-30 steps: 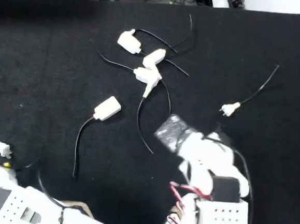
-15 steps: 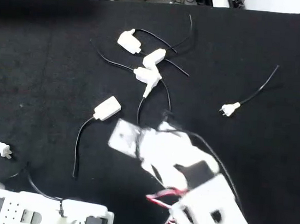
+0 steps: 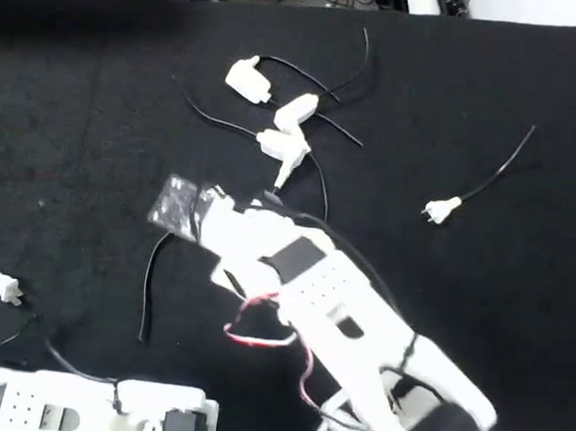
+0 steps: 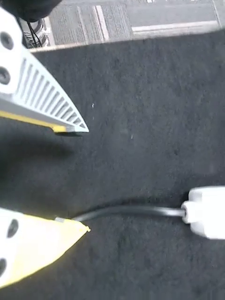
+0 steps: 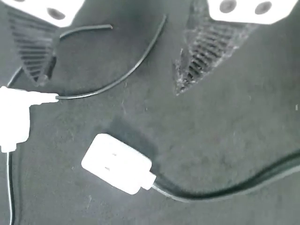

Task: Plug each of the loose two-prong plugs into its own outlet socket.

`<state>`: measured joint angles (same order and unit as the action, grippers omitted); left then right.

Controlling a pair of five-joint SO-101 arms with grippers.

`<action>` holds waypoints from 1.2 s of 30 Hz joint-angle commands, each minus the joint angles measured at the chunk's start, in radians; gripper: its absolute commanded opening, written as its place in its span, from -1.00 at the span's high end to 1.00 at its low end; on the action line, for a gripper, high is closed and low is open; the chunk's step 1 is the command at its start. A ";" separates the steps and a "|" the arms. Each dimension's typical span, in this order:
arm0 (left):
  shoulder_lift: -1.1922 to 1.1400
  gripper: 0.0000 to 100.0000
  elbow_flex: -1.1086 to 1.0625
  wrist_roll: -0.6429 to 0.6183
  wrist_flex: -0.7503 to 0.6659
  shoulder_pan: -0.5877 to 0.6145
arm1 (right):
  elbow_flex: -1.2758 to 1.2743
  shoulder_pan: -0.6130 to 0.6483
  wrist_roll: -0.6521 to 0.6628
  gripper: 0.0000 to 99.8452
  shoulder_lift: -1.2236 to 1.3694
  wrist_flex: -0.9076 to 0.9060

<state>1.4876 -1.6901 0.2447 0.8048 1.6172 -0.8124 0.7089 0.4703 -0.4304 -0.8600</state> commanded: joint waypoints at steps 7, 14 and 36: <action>0.006 0.42 -0.019 -0.003 0.025 -0.067 | 0.326 0.017 -0.203 0.22 0.259 0.005; 0.006 0.42 -0.019 -0.003 0.025 -0.065 | 0.308 0.055 0.218 0.22 0.357 0.002; 0.006 0.42 -0.019 -0.003 0.025 -0.044 | 0.676 0.032 0.824 0.22 0.763 -0.201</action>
<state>1.4876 -1.6901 0.2447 0.8232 1.5620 -0.3276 0.7534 1.2789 0.2677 -0.9582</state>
